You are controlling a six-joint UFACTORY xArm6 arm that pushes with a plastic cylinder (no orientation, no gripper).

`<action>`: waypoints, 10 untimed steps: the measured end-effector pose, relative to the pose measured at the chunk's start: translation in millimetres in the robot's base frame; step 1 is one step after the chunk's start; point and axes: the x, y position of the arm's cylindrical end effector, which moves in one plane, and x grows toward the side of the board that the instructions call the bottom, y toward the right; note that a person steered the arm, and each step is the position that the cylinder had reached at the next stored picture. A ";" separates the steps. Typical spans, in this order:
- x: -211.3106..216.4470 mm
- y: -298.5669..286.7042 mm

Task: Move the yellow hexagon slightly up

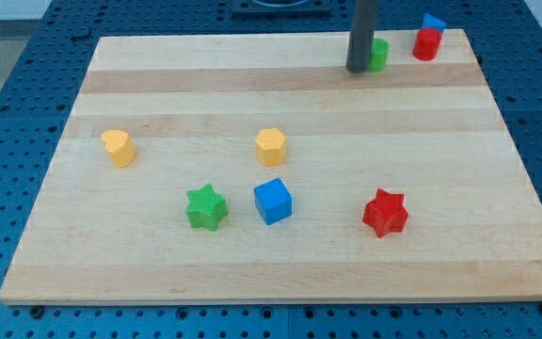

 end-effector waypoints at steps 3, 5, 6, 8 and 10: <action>-12.4 51.9; 42.3 -18.3; 69.7 -107.1; 159.3 -203.6; 180.7 -156.6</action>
